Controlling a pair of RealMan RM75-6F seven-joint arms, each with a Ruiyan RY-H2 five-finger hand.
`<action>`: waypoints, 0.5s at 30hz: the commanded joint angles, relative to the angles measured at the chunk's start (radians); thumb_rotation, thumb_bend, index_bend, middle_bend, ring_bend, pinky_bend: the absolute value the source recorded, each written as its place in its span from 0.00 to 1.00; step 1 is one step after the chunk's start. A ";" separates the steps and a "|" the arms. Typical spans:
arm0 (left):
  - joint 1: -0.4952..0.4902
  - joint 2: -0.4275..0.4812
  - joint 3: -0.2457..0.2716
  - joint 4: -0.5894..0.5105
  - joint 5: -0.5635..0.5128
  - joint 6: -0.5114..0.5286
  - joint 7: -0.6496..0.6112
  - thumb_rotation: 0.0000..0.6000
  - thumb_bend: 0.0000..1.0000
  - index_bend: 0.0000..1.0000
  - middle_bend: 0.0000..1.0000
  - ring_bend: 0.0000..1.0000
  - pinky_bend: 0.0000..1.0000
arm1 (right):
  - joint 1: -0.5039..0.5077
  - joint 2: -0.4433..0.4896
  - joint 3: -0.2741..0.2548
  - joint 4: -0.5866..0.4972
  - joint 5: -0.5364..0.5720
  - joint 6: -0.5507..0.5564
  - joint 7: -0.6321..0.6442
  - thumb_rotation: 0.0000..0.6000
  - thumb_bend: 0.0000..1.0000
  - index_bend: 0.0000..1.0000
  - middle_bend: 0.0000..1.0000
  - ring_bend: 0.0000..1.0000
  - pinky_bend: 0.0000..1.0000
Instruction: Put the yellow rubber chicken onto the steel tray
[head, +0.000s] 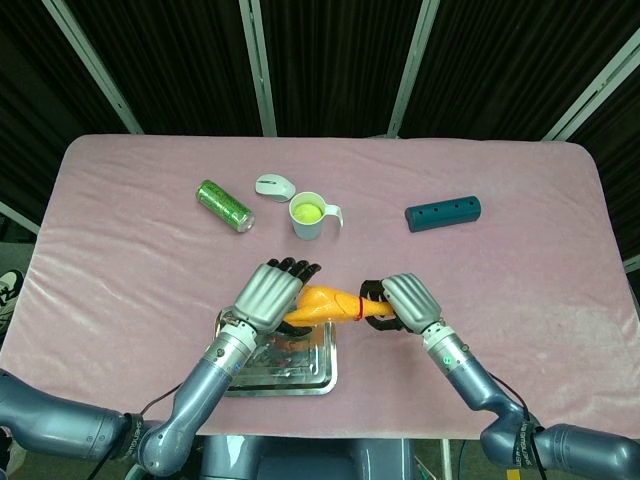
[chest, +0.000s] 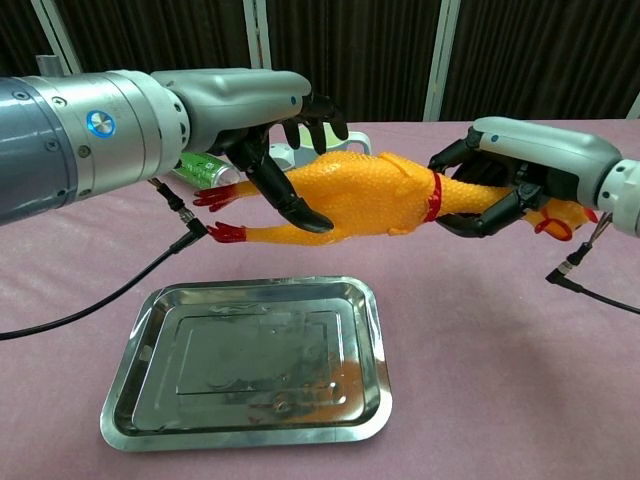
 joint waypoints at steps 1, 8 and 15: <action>-0.016 -0.019 -0.008 0.011 -0.020 0.008 -0.006 1.00 0.18 0.22 0.26 0.25 0.37 | -0.001 0.002 -0.002 -0.003 -0.002 0.000 0.001 1.00 0.75 0.99 0.78 0.71 0.85; -0.032 -0.047 0.007 0.031 -0.019 0.020 -0.023 1.00 0.35 0.32 0.34 0.32 0.40 | -0.003 0.002 -0.005 -0.012 -0.008 0.005 -0.005 1.00 0.76 0.99 0.78 0.71 0.85; -0.027 -0.062 0.025 0.053 0.018 0.044 -0.052 1.00 0.52 0.49 0.51 0.47 0.45 | -0.003 0.000 -0.004 -0.013 -0.002 0.004 -0.011 1.00 0.76 0.99 0.78 0.71 0.85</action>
